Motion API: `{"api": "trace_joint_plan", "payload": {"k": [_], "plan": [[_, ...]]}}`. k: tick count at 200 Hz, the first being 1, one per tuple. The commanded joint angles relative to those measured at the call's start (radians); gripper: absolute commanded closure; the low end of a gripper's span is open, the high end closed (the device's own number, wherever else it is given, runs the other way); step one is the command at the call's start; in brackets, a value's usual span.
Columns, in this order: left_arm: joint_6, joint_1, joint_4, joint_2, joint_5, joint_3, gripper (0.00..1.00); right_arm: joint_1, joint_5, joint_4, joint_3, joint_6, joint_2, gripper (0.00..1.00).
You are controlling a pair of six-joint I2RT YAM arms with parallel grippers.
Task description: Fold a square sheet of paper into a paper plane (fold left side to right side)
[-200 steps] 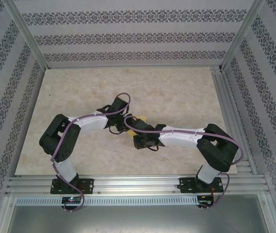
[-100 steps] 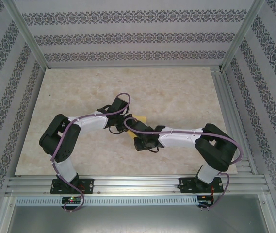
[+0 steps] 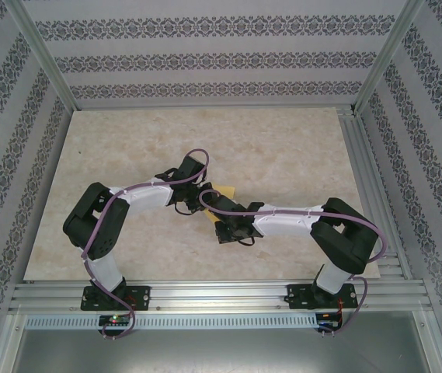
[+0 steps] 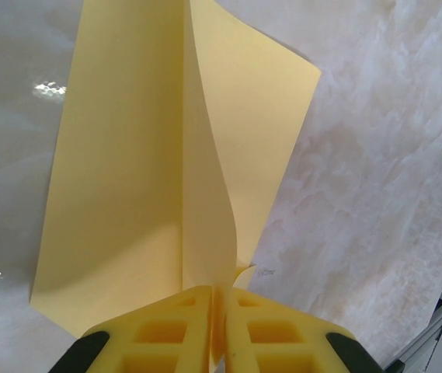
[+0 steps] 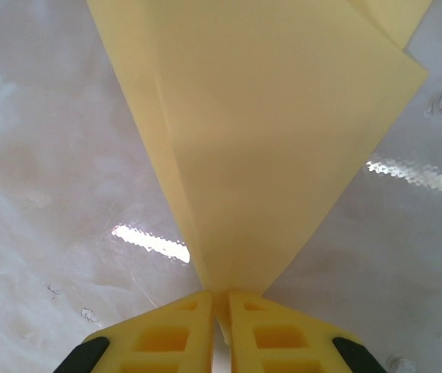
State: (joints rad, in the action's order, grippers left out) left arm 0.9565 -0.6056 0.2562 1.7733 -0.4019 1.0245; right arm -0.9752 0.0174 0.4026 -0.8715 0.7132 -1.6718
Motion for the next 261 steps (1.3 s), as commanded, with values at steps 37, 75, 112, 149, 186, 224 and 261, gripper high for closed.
{"api": "trace_joint_plan", "payload": {"k": [37,75,112,149,186,224,261], "plan": [[0.014,-0.015,0.013,0.008,0.018,0.016,0.86,-0.014,-0.038,-0.019,0.042,0.024,-0.017,0.89],[0.014,-0.014,0.013,0.008,0.018,0.014,0.86,-0.014,-0.054,-0.028,0.042,0.025,0.011,0.86],[0.014,-0.016,0.009,0.006,0.014,0.014,0.86,0.017,-0.037,-0.016,0.017,0.000,0.078,0.80],[0.016,-0.016,0.009,0.006,0.013,0.013,0.86,0.029,0.031,0.007,-0.043,-0.044,0.051,0.74],[0.016,-0.016,0.016,0.004,0.011,0.017,0.86,0.029,0.077,0.033,-0.111,-0.073,-0.031,0.70],[0.014,-0.016,0.023,0.004,0.014,0.021,0.86,0.027,0.100,0.054,-0.135,-0.073,-0.069,0.70],[0.013,-0.016,0.026,0.005,0.014,0.027,0.86,0.026,0.120,0.064,-0.126,-0.066,-0.059,0.67]]}}
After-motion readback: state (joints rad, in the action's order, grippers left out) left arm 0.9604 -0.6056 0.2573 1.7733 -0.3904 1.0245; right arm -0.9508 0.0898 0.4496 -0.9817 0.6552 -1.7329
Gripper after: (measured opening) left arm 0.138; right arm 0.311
